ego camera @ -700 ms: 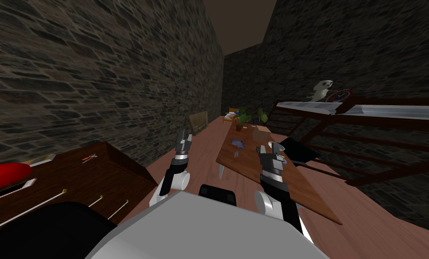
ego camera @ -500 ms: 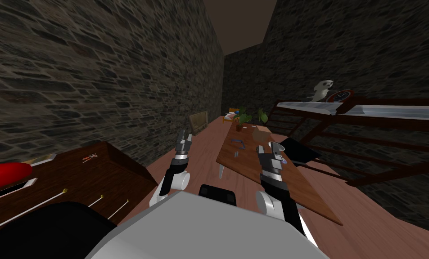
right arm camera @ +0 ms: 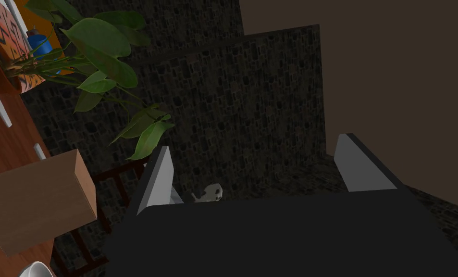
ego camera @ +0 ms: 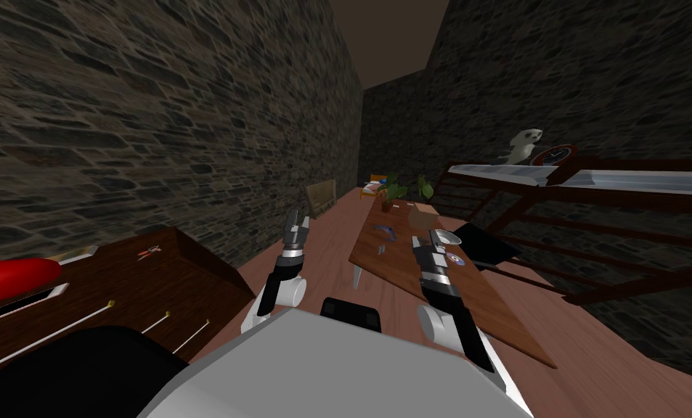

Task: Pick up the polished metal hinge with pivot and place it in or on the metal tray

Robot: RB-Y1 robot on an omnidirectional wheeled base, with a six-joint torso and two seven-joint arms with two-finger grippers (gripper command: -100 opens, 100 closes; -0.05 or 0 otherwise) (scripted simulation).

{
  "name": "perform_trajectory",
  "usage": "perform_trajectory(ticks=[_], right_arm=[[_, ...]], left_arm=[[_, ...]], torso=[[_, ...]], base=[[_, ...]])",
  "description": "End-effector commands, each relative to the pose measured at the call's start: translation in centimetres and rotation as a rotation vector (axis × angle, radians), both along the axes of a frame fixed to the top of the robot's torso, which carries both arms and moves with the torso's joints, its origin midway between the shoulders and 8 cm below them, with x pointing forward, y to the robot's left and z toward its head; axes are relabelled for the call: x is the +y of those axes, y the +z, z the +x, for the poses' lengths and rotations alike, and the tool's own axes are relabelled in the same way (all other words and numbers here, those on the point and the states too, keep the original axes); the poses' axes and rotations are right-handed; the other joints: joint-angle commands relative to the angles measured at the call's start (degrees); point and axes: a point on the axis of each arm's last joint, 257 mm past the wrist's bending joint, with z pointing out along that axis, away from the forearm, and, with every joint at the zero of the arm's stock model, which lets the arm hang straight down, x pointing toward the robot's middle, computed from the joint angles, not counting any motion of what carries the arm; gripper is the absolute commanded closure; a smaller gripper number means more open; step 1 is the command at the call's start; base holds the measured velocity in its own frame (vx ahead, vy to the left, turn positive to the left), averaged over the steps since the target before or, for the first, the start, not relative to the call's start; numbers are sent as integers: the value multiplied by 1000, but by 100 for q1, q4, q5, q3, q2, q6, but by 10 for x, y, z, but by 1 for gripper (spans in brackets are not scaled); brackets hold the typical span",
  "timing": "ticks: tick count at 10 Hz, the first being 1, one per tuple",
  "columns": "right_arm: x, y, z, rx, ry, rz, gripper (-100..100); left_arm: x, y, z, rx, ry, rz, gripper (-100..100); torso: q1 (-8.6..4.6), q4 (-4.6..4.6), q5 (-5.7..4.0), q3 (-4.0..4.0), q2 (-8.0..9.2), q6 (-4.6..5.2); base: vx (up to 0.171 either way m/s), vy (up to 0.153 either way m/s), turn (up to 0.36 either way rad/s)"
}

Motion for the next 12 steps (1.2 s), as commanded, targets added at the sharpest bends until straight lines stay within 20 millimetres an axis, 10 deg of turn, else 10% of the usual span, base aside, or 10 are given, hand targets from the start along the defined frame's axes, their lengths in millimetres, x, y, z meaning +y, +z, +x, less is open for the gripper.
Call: perform_trajectory(ticks=[1, 12], right_arm=[[-6, -19, 13, 54, 20, 38, -100], [-53, -96, 71, 271, 45, 323, -100]], left_arm=[[0, 0, 0, 0, 0, 0, 0], [0, 0, 0, 0, 0, 0, 0]], torso=[[0, 0, 0, 0, 0, 0], [4, 0, 1, 0, 0, 0]], base=[[3, -10, 30], [2, -7, 21]])
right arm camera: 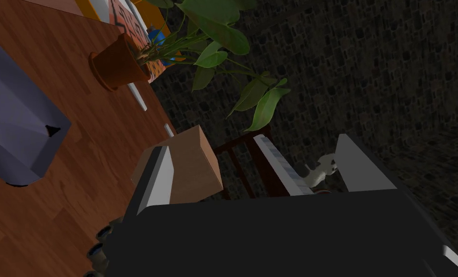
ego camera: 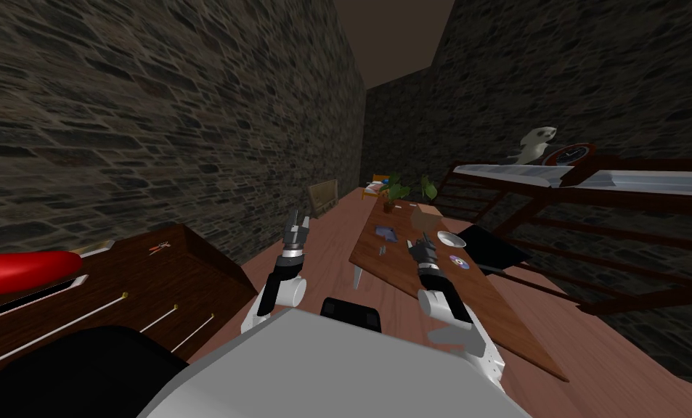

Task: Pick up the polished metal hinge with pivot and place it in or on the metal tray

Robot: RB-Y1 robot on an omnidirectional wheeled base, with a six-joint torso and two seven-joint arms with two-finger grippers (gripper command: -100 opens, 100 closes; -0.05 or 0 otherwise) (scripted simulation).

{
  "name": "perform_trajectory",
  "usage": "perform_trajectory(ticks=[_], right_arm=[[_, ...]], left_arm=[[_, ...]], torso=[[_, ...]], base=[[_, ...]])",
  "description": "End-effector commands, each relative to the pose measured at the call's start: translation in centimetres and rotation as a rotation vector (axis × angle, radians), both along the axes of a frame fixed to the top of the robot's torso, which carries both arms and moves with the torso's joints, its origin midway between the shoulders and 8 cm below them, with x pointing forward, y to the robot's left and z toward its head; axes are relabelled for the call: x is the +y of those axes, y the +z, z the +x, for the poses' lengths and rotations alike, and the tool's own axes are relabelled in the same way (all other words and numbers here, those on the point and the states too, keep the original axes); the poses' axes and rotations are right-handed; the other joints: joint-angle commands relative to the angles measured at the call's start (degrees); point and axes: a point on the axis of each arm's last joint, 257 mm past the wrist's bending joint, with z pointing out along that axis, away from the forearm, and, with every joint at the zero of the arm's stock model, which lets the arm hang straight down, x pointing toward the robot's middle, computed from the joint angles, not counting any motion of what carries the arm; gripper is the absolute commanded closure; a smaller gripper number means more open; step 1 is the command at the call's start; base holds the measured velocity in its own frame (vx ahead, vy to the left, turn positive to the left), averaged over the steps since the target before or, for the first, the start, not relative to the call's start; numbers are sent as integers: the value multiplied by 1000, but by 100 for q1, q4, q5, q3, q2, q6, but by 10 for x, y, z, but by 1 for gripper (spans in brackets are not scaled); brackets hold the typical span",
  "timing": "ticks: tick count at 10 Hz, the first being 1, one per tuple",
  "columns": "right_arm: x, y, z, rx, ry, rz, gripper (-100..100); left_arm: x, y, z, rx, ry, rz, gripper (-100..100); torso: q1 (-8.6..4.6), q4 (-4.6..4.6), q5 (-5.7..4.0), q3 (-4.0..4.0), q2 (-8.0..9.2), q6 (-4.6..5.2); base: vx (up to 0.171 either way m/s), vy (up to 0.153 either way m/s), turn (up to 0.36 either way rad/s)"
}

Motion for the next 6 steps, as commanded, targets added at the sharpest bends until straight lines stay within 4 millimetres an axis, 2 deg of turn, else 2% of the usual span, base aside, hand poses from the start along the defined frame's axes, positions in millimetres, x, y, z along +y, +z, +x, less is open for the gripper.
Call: perform_trajectory(ticks=[1, 2, 3, 4, 5, 6], right_arm=[[-10, -17, 10, 46, -8, 66, -100], [-10, -17, 10, 45, -7, 76, -100], [-19, -32, 19, 86, -17, 131, -100], [-19, -32, 19, 85, -16, 143, -100], [-27, -48, 28, 126, -29, 201, -100], [-27, -48, 28, 124, -27, 214, -100]], left_arm=[[0, 0, 0, 0, 0, 0, 0], [0, 0, 0, 0, 0, 0, 0], [0, 0, 0, 0, 0, 0, 0], [0, 0, 0, 0, 0, 0, 0], [0, 0, 0, 0, 0, 0, 0], [0, 0, 0, 0, 0, 0, 0]], torso=[[0, 0, 0, 0, 0, 0], [0, 0, 0, 0, 0, -1], [0, 0, 0, 0, 0, 0], [-1, 0, 0, 0, 0, 0], [1, 0, 0, 0, 0, 0], [0, 0, 0, 0, 0, 0]], base=[[2, -7, 27], [1, -6, 15], [2, -7, 27], [3, -7, 16], [2, -7, 35], [2, -7, 11]])
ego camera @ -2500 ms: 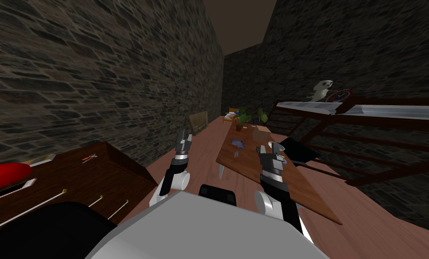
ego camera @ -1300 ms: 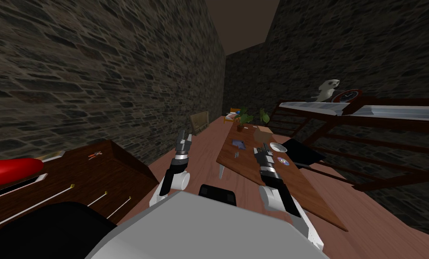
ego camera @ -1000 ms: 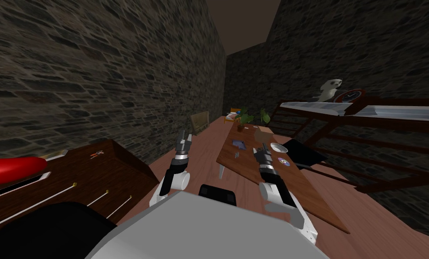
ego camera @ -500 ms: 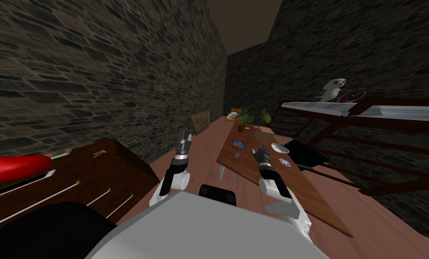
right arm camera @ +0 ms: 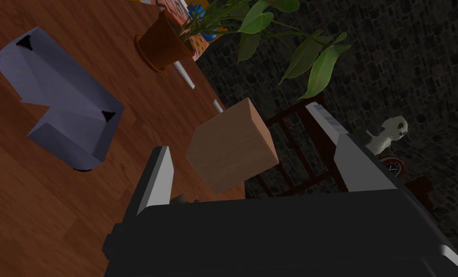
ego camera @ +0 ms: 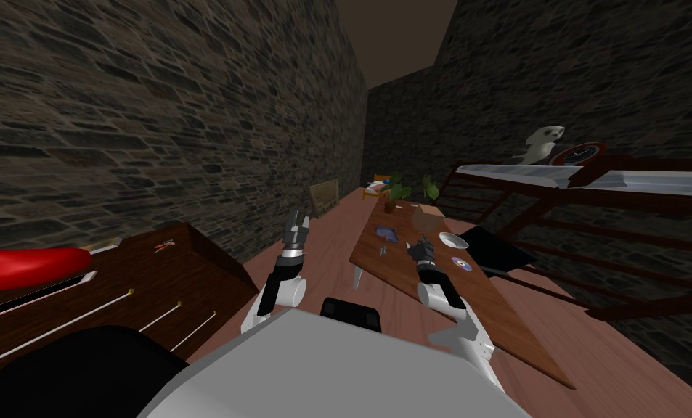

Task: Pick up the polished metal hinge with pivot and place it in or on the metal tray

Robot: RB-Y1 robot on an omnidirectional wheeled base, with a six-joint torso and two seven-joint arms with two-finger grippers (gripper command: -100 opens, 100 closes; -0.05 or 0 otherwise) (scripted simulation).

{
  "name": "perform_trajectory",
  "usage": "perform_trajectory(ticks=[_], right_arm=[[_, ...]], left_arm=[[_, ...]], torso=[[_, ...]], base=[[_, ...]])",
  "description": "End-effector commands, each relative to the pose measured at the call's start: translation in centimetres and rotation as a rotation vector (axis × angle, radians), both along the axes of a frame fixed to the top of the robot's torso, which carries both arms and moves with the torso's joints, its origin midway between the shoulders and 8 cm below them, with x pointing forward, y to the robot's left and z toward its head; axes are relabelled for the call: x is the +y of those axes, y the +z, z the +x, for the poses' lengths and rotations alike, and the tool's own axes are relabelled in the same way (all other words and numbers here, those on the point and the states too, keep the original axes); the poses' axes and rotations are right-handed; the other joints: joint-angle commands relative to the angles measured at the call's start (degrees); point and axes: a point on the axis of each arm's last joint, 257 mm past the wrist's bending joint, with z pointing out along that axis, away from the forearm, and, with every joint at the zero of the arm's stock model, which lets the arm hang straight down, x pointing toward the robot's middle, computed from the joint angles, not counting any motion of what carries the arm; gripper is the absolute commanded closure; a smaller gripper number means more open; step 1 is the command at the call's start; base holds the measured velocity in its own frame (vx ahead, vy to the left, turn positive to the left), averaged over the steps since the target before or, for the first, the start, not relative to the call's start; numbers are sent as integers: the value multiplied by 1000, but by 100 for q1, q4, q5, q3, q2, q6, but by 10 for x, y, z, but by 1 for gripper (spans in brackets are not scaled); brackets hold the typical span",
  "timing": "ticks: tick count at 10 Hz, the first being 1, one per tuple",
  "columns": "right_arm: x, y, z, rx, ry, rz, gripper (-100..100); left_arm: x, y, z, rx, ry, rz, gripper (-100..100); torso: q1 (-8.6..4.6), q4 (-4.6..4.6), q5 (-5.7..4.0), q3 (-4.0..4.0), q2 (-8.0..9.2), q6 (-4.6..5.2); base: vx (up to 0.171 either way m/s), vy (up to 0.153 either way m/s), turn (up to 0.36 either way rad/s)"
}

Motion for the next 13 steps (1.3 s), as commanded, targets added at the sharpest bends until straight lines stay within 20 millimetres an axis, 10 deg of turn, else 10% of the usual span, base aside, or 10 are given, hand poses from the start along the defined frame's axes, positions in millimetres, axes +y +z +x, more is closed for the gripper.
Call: perform_trajectory(ticks=[1, 13], right_arm=[[-8, -13, 12, 37, -13, 74, -100], [-33, -103, 40, 245, -117, 500, -100]], left_arm=[[0, 0, 0, 0, 0, 0, 0], [0, 0, 0, 0, 0, 0, 0]], torso=[[0, 0, 0, 0, 0, 0], [0, -1, 0, 0, 0, 2]], base=[[2, -8, 21], [3, -7, 21]])
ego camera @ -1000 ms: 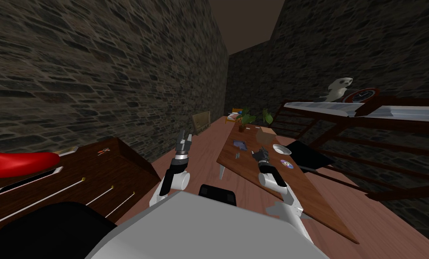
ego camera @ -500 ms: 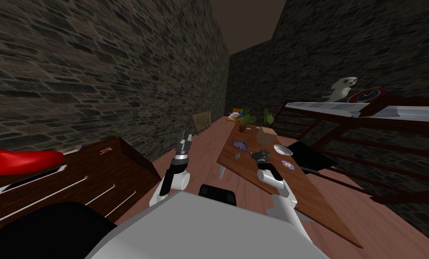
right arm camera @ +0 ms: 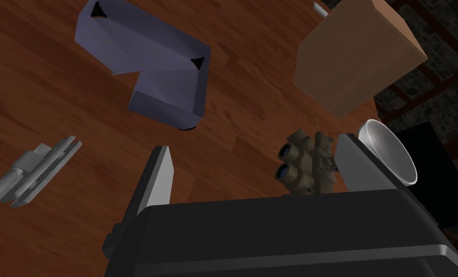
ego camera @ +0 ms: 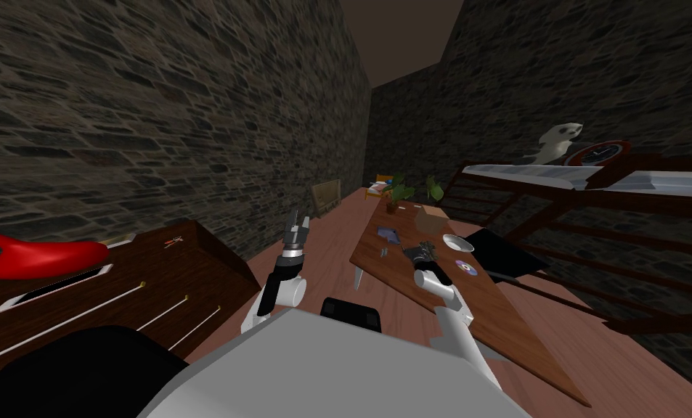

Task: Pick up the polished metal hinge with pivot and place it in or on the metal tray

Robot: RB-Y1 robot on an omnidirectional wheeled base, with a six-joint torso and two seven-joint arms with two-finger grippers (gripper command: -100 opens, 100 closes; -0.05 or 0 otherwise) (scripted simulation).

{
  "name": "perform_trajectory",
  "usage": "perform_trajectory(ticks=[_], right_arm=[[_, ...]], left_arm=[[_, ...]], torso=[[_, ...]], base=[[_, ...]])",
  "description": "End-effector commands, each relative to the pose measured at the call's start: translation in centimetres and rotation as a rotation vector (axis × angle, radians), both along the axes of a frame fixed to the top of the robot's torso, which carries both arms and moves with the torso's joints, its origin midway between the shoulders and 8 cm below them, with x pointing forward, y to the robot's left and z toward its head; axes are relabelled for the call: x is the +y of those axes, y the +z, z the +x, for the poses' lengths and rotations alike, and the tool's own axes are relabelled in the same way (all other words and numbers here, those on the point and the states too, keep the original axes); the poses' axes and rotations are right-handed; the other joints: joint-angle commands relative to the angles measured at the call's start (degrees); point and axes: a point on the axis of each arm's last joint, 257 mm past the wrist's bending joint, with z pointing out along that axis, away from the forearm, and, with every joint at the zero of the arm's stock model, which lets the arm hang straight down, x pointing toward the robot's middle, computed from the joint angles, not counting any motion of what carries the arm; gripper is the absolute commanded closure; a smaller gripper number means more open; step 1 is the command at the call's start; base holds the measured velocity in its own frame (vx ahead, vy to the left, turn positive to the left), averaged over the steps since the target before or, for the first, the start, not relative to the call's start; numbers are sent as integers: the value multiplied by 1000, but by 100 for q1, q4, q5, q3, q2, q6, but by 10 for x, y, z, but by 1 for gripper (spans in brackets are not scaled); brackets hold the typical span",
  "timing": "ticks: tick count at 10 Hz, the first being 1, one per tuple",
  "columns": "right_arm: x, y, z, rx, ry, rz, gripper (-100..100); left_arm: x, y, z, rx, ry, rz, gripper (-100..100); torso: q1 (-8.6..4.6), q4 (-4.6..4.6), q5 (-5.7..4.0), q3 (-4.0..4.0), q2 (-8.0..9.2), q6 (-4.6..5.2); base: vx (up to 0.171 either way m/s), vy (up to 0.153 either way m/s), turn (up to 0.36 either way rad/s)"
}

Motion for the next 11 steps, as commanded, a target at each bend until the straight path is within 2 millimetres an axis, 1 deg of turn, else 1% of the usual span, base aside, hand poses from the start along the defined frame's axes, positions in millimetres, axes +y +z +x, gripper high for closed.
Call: perform_trajectory(ticks=[1, 2, 3, 4, 5, 6, 7, 8, 9, 10, 11], right_arm=[[0, -13, 7, 33, -23, 82, -100], [-1, -18, 5, 43, -27, 90, -100], [0, -26, 10, 71, -46, 160, -100], [0, -34, 8, 84, -53, 175, -100], [2, -43, 12, 113, -72, 242, -100], [2, -50, 10, 124, -80, 258, -100], [5, -57, 14, 152, -99, 324, -100], [5, -65, 11, 165, -108, 340, -100], [9, -70, 15, 190, -126, 405, -100], [9, -79, 11, 205, -136, 420, -100], [14, -88, 13, 240, -157, 486, -100]], left_arm=[[0, 0, 0, 0, 0, 0, 0], [0, 0, 0, 0, 0, 0, 0], [0, 0, 0, 0, 0, 0, 0], [0, 0, 0, 0, 0, 0, 0], [0, 0, 0, 0, 0, 0, 0], [0, 0, 0, 0, 0, 0, 0], [0, 0, 0, 0, 0, 0, 0], [0, 0, 0, 0, 0, 0, 0], [0, 0, 0, 0, 0, 0, 0], [0, 0, 0, 0, 0, 0, 0], [0, 0, 0, 0, 0, 0, 0]], torso=[[0, 0, 0, 0, 0, 0], [0, 0, 0, -1, -1, -1], [1, 0, 0, 0, -1, 0], [-1, 0, 0, -1, -1, -1], [-1, -1, 0, -1, -1, 0], [0, 0, 0, -1, -3, -1], [0, -1, 0, -1, -1, 0], [0, 0, 0, -1, -2, -1], [0, 0, 0, -1, -1, 0], [1, 0, 0, -1, -1, -1], [0, -1, 0, -1, -1, 1]], base=[[0, -4, 31], [2, -6, 20], [2, -8, 26], [4, -7, 19], [5, -7, 25], [4, -7, 17], [2, -7, 24], [3, -6, 22], [3, -7, 28], [3, -5, 16], [4, -6, 25]])
